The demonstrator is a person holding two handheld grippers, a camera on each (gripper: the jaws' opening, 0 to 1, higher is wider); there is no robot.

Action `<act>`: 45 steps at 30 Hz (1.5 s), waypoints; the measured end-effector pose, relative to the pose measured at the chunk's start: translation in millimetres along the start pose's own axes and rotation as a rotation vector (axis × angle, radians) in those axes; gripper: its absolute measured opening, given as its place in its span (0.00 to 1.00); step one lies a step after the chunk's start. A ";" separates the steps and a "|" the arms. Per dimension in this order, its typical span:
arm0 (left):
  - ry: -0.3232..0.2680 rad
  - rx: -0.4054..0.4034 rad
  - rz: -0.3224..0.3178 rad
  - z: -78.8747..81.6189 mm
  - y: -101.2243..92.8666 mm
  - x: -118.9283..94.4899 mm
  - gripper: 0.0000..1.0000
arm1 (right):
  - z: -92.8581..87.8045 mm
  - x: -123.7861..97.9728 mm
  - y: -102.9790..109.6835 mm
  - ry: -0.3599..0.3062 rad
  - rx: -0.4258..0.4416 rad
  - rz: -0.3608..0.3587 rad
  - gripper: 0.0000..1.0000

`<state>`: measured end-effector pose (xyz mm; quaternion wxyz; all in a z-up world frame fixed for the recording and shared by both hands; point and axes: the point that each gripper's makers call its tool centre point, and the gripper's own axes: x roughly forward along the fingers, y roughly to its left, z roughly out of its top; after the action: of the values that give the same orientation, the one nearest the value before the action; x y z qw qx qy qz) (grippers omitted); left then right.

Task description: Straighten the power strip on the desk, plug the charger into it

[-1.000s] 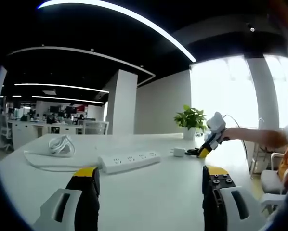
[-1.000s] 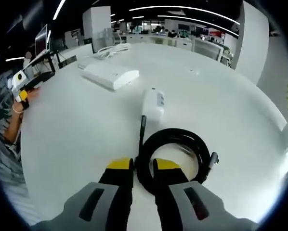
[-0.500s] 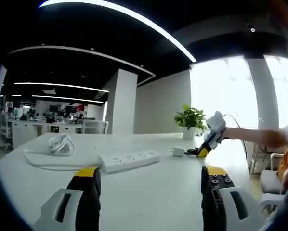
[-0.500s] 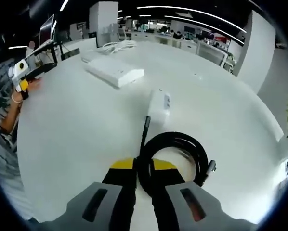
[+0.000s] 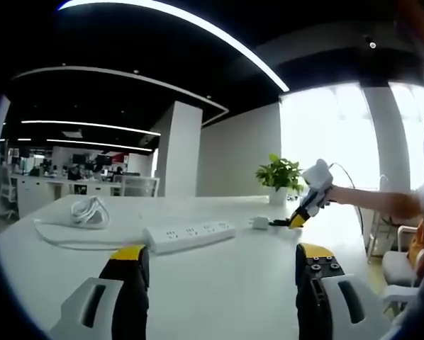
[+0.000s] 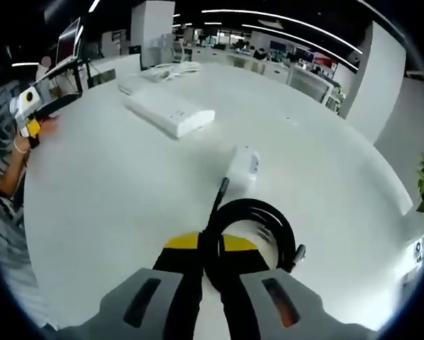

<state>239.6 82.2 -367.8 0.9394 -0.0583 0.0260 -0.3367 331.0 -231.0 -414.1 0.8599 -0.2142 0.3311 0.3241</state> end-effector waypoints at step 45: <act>0.019 0.044 -0.015 19.1 3.5 20.2 0.86 | 156.2 -31.7 60.1 -0.545 -0.069 0.000 0.05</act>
<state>259.1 73.8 -349.5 0.9376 -0.0346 0.0273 -0.3449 338.1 -111.1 -293.3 0.9093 -0.1483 0.0762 0.3812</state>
